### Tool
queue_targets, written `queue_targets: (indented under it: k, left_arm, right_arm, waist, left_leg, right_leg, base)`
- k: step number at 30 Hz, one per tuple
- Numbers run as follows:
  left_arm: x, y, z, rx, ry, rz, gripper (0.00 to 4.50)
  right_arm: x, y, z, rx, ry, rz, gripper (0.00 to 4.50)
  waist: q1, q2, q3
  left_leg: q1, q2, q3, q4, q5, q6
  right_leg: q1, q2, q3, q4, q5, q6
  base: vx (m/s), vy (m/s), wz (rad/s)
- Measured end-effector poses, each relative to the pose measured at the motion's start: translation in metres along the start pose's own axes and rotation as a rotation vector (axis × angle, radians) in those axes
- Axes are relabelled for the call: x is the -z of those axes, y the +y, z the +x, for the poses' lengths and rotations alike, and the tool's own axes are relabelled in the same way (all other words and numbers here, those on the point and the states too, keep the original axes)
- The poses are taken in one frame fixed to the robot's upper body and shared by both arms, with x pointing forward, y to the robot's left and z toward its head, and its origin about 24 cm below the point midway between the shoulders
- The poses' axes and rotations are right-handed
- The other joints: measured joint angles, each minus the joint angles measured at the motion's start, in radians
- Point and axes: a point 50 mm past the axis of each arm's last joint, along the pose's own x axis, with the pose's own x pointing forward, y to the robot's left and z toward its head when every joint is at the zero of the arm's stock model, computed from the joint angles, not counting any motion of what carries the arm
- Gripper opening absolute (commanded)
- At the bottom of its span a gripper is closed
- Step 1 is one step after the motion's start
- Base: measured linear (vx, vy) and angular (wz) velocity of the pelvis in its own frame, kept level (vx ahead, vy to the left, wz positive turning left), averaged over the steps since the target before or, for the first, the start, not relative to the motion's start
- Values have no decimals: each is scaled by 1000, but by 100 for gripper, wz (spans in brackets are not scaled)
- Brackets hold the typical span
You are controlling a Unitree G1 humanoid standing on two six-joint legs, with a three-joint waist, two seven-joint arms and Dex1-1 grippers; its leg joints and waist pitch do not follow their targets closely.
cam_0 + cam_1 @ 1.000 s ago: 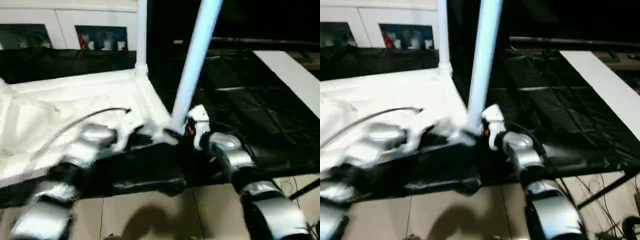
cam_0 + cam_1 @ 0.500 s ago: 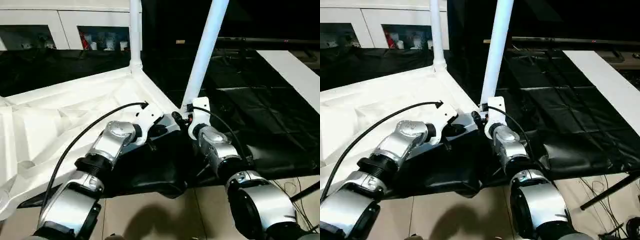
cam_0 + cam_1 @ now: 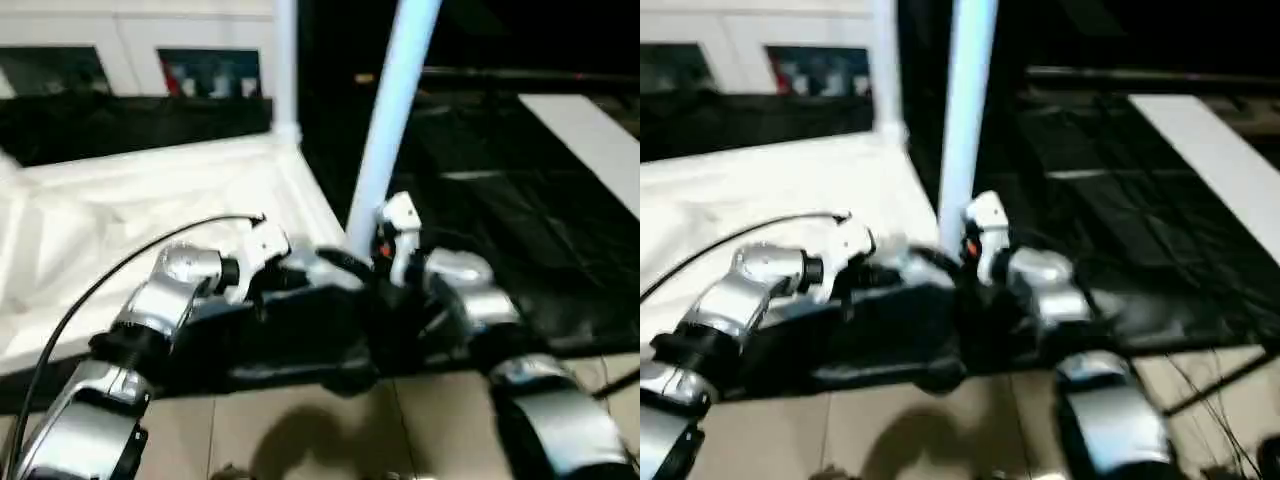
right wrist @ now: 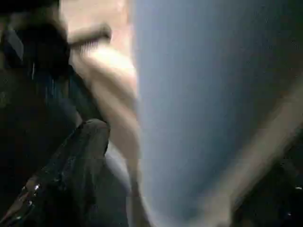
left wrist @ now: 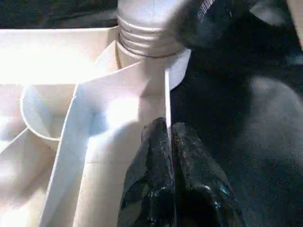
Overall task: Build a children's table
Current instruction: Rotate leg to tighten
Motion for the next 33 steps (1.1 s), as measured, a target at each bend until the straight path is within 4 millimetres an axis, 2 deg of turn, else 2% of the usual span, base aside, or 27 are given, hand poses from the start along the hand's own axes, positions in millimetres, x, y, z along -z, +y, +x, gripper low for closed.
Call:
queue_targets:
  k: [6, 11, 12, 17, 18, 22, 24, 29, 33]
  left_arm:
    - [4, -2, -7, 63, 4, -10, 0]
    - [5, -3, -10, 83, 4, -11, 0]
    - [5, -3, -10, 86, 4, -11, 0]
    - [5, -4, -10, 96, 5, -11, 0]
    - [6, -4, -10, 97, 5, -12, 0]
    - [6, -5, -11, 101, 4, -14, 0]
    - [6, -5, -11, 102, 4, -14, 0]
    - [6, -5, -11, 102, 5, -16, 0]
    - [6, 1, -8, 29, 28, -16, 0]
  right_arm:
    - [3, 5, -4, -95, 37, -19, 395]
    - [4, 8, 2, -107, 57, -25, 395]
    - [5, 9, 3, -112, 62, -23, 378]
    - [6, 9, 3, -111, 74, -21, 357]
    - [6, 9, 4, -111, 75, -21, 331]
    - [6, 8, 3, -101, 77, -14, 313]
    - [7, 8, 3, -101, 77, -10, 283]
    - [6, 8, 5, -89, 70, 0, 271]
    - [10, 7, 18, 71, 41, 49, 270]
  waist:
    - [3, -1, 0]
    - [4, -1, 0]
    - [4, -1, 0]
    - [6, 0, 0]
    - [6, 0, 0]
    - [6, 3, 2]
    - [6, 3, 2]
    - [5, 8, 2]
    - [-8, 8, 2]
  left_leg:
    - [0, 1, -1, -1, 0, 0]
    - [0, 1, -1, -1, 0, -1]
    - [0, 1, -1, -1, 0, -1]
    - [0, 1, -1, 0, 0, -1]
    - [0, 1, -1, 0, 0, -1]
    - [0, 1, -1, 0, 0, -1]
    - [1, 1, -1, 0, 0, -1]
    - [1, 1, -1, 1, 0, -1]
    - [3, 1, -1, 0, 0, -1]
  right_leg:
    - [0, 1, -1, 1, 0, 0]
    - [-1, 1, -1, 1, 0, 0]
    - [-1, 1, -1, 1, 0, 0]
    - [-1, 1, -1, 1, 0, 0]
    - [-1, 1, -1, 1, 0, 0]
    - [0, 1, -1, 1, 0, 0]
    - [0, 1, -1, 1, 0, 0]
    - [1, 1, -1, 1, 0, 0]
    - [4, 1, 0, 2, 1, -1]
  base:
    - [0, 0, 0]
    - [0, 0, 0]
    - [0, 0, 0]
    - [0, 0, 0]
    - [0, 0, 0]
    - [0, 0, 0]
    - [0, 0, 0]
    - [0, 0, 0]
    - [0, 0, 0]
